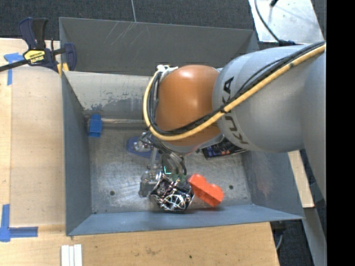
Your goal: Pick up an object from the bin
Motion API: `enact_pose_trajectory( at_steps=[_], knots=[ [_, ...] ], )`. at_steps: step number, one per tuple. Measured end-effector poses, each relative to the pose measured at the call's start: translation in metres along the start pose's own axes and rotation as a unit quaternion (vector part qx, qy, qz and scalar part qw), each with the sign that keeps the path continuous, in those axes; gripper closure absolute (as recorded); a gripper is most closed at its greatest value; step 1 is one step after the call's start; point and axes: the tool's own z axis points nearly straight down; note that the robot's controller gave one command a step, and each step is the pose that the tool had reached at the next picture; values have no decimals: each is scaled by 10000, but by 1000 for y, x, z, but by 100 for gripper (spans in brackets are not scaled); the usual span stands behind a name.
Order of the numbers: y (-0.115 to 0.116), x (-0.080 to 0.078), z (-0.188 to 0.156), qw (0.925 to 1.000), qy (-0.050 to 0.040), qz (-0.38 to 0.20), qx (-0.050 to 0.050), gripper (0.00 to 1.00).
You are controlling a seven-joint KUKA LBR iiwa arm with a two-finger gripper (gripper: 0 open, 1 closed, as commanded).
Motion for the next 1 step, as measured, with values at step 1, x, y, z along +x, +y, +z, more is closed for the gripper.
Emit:
enact_pose_trajectory(
  at_steps=[1],
  knots=[
    [-1,-2,-4,10000,-36,14,-8,0]
  ],
)
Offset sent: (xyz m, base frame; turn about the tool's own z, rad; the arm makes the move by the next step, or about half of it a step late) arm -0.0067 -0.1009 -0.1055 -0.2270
